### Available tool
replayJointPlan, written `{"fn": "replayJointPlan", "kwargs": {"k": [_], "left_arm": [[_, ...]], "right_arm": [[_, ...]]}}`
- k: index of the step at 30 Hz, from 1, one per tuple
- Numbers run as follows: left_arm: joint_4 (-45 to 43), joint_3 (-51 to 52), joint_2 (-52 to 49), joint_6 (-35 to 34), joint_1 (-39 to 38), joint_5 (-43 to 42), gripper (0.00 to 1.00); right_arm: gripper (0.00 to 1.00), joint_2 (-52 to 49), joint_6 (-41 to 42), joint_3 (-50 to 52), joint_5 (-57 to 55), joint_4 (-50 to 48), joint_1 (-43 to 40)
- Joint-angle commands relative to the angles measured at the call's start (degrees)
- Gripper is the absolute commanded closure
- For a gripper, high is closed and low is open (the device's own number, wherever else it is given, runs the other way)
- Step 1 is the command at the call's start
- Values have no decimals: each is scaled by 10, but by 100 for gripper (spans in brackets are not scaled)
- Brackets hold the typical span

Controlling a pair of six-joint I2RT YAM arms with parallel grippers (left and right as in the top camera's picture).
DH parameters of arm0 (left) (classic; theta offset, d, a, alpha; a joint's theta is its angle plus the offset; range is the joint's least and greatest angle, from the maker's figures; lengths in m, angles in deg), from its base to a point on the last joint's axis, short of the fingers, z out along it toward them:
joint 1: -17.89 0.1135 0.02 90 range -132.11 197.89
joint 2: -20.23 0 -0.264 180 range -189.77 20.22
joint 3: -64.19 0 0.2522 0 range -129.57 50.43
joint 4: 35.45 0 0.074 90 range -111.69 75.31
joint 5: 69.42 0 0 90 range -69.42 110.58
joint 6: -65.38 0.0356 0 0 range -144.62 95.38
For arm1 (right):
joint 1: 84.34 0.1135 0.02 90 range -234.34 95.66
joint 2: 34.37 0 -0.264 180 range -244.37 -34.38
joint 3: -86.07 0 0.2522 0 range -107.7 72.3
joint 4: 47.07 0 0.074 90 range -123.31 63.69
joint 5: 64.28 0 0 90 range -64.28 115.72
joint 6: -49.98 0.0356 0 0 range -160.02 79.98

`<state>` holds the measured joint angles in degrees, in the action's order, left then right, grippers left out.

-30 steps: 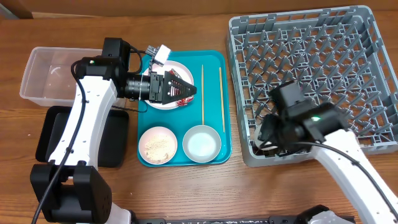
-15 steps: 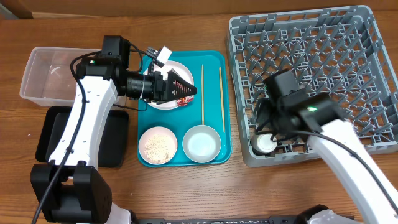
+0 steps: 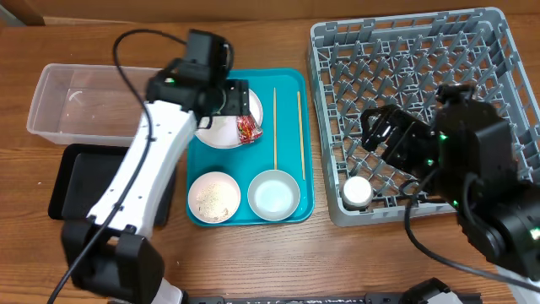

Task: Sort waste into correct bins and load items into the dishwasher
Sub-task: 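Grasp the tissue from the white plate with the left gripper, drop in bin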

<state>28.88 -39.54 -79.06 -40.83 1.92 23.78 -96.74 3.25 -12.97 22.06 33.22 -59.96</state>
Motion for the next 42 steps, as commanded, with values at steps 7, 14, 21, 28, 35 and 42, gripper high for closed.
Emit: {"fn": "replayJointPlan", "kwargs": {"k": [7, 14, 21, 28, 35, 42], "left_arm": [[-45, -9, -158, -18, 13, 133, 25], [-52, -9, -223, -16, 15, 133, 88], [28, -91, -176, -18, 18, 109, 96], [115, -171, -94, -16, 37, 121, 96], [156, -162, -89, -68, 119, 162, 96], [156, -143, -139, -90, 167, 47, 25]], "right_arm": [[0, -17, 0, -3, 12, 24, 0], [0, -17, 0, -3, 12, 27, 0], [0, -17, 0, -3, 12, 28, 0], [0, -17, 0, -3, 12, 29, 0], [0, -17, 1, -3, 12, 26, 0], [0, -17, 0, -3, 12, 21, 0]]}}
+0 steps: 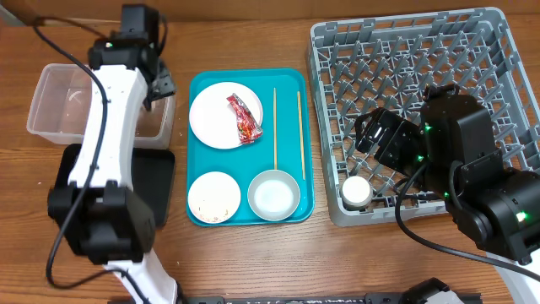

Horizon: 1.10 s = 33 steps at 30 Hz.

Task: Sort waste into correct bins and load items into the dishwasher
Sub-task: 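Grasp the tissue from the white plate with the left gripper, drop in bin, then grasp the red snack wrapper with the left gripper, drop in clear bin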

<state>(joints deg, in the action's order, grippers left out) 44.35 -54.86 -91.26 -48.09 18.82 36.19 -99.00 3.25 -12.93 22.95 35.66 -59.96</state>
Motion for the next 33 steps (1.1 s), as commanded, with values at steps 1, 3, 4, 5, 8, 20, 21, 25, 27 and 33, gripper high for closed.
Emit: {"fn": "replayJointPlan", "kwargs": {"k": [1, 3, 4, 5, 8, 20, 21, 25, 27, 33], "left_arm": [[-1, 9, -15, -18, -3, -89, 25], [-15, 4, -11, -13, -19, -117, 24], [-23, 3, -10, 0, -30, -134, 25], [-32, 3, -10, 10, -44, -148, 25], [-60, 8, -16, 29, -93, -155, 24], [-128, 13, -160, 1, -224, -146, 28], [-127, 13, -167, -11, -223, -146, 34], [-121, 13, -178, -40, -220, -152, 75], [-118, 12, -173, -40, -220, -158, 92], [-109, 12, -139, -40, -219, -170, 96]], "right_arm": [[0, 5, 0, -3, 3, -4, 0], [0, 5, 0, -3, 3, -8, 0], [0, 5, 0, -3, 3, -8, 0], [0, 5, 0, -3, 3, -8, 0], [0, 5, 0, -3, 3, -8, 0], [0, 5, 0, -3, 5, -7, 0], [0, 5, 0, -3, 5, -7, 0], [0, 5, 0, -3, 5, -7, 0], [0, 5, 0, -3, 5, -7, 0], [0, 5, 0, -3, 5, -7, 0]]}}
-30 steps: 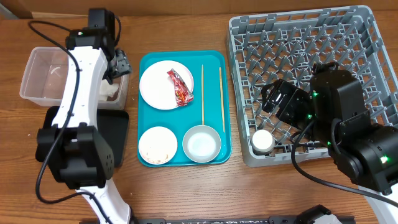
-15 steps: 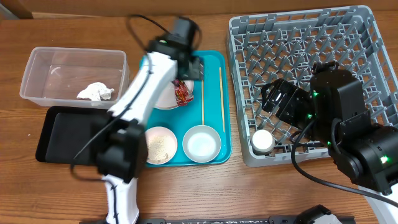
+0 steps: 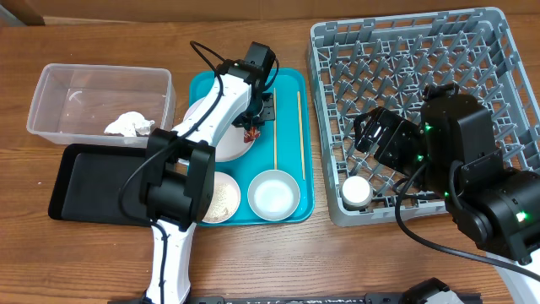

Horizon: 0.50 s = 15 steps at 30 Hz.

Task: Sort waste into correct bins and load items into the dishwasher
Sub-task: 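Grasp the red snack wrapper with the left gripper, drop in clear bin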

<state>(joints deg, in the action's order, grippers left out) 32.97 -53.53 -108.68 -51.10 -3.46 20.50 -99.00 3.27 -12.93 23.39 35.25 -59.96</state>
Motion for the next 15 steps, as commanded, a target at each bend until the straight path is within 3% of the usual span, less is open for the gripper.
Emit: {"fn": "replayJointPlan", "kwargs": {"k": [1, 11, 15], "left_arm": [[8, -1, 43, -10, 3, -10, 96], [43, -1, 94, 30, 7, -4, 96], [90, -1, 136, 8, 24, 90, 96]], "right_arm": [[0, 5, 0, -3, 1, -3, 0], [0, 5, 0, -3, 1, -3, 0], [0, 5, 0, -3, 1, -3, 0]]}}
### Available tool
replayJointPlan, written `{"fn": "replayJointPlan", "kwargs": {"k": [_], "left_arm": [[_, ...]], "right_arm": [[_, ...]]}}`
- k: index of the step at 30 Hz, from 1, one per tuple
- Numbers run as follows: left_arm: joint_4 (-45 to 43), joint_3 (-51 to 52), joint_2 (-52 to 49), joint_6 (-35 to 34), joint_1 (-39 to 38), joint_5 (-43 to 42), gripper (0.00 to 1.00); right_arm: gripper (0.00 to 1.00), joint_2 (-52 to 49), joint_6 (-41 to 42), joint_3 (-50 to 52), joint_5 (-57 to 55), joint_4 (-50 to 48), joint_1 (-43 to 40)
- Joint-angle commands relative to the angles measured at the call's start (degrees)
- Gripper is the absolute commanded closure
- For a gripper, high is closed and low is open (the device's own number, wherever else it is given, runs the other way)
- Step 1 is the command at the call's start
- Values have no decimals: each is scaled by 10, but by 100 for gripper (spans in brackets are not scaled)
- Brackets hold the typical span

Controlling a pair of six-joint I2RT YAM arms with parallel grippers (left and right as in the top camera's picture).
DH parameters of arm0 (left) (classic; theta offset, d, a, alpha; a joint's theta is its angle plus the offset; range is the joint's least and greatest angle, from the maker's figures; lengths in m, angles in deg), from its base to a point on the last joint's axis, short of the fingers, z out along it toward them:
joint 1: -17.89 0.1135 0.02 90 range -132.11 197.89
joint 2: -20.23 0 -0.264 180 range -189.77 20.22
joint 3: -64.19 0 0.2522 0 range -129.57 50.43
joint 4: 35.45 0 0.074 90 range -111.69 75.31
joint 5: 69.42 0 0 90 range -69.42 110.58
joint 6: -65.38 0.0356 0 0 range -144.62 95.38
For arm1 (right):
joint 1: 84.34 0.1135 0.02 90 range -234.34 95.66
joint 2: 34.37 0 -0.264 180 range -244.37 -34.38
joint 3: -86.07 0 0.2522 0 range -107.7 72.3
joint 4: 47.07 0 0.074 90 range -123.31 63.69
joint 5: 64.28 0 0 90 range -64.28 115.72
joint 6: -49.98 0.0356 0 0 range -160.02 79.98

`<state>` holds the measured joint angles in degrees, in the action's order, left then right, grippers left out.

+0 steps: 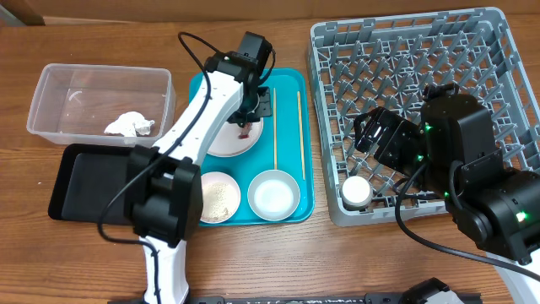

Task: Sort waste into correct bins and load items into the dishwasher
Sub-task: 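Grasp the red snack wrapper with the left gripper, drop in clear bin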

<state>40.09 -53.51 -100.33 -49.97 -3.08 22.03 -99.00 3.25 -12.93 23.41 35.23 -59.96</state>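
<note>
My left gripper (250, 114) points down over the white plate (221, 145) on the teal tray (288, 83), right at the red wrapper (245, 129), which is mostly hidden beneath it. Its jaws are hidden from above. A crumpled white tissue (128, 125) lies in the clear bin (38, 105). The black bin (84, 181) sits in front of the clear one. My right gripper (378, 135) hangs open over the grey dish rack (405, 51), holding nothing. A white cup (356, 192) stands in the rack's front left corner.
Two chopsticks (274, 127) (299, 122) lie lengthwise on the tray's right side. A small bowl with pale crumbs (218, 196) and an empty bowl (272, 194) sit at the tray's front. The left arm's cable loops above the tray.
My left gripper has shifted slightly left and nearer the red wrapper on the plate, covering more of it. The right arm and everything else are unchanged.
My left gripper was first at the plate's back left edge, beside the wrapper. Then it was over the clear bin's right end. Later the crumpled tissue lay in that bin and the gripper was back over the wrapper, where it is now. The right gripper drew back slightly.
</note>
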Motion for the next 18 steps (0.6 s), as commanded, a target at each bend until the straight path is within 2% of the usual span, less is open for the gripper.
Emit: {"fn": "replayJointPlan", "kwargs": {"k": [1, 2, 5, 10, 12, 15, 18], "left_arm": [[36, -2, 70, -14, 32, 109, 96], [54, -2, 91, -25, 52, 143, 96], [73, -2, 127, -26, 101, 172, 96], [72, -1, 135, -23, 198, 165, 96], [67, 0, 119, -5, 228, 138, 94], [68, 0, 89, 47, 247, 83, 73], [83, 0, 85, 50, 243, 75, 59]], "right_arm": [[0, 5, 0, -3, 1, -2, 0], [0, 5, 0, -3, 1, -1, 0], [0, 5, 0, -3, 1, -1, 0], [0, 5, 0, -3, 6, -1, 0], [0, 5, 0, -3, 7, 0, 0], [0, 5, 0, -3, 7, 0, 0], [0, 5, 0, -3, 7, 4, 0]]}}
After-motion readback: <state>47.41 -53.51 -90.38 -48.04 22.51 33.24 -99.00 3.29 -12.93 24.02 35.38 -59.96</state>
